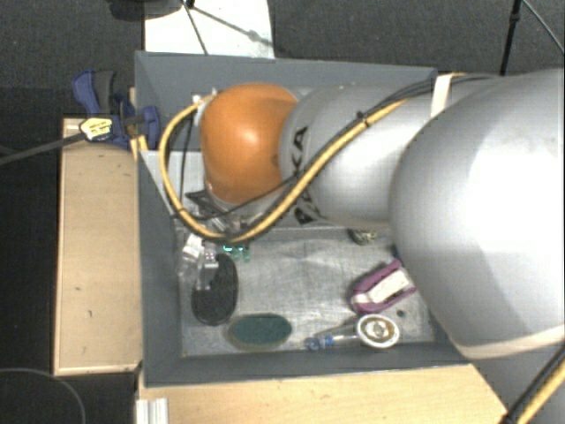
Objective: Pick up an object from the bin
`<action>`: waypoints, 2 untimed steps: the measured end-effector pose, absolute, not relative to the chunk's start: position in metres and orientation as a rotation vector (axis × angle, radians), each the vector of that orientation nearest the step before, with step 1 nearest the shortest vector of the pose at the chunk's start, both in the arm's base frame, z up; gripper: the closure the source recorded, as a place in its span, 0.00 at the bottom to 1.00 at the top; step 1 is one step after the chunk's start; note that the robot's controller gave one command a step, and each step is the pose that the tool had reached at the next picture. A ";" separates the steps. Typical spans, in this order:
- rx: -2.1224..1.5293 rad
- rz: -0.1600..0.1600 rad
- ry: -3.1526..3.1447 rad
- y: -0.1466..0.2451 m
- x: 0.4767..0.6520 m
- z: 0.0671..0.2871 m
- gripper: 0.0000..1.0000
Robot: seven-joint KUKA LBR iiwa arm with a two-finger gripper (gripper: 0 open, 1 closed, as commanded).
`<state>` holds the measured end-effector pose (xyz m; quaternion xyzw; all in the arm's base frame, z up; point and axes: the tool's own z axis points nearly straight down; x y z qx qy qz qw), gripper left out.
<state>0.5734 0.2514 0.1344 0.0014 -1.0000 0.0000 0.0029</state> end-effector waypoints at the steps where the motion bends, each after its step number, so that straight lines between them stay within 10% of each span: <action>1: 0.626 -0.021 -3.095 0.247 0.562 0.102 0.00; 2: 1.018 -0.016 -2.995 0.243 0.541 0.096 0.00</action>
Offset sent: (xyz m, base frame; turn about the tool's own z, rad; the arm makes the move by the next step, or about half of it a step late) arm -0.0226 -0.0166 -0.0644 -0.4947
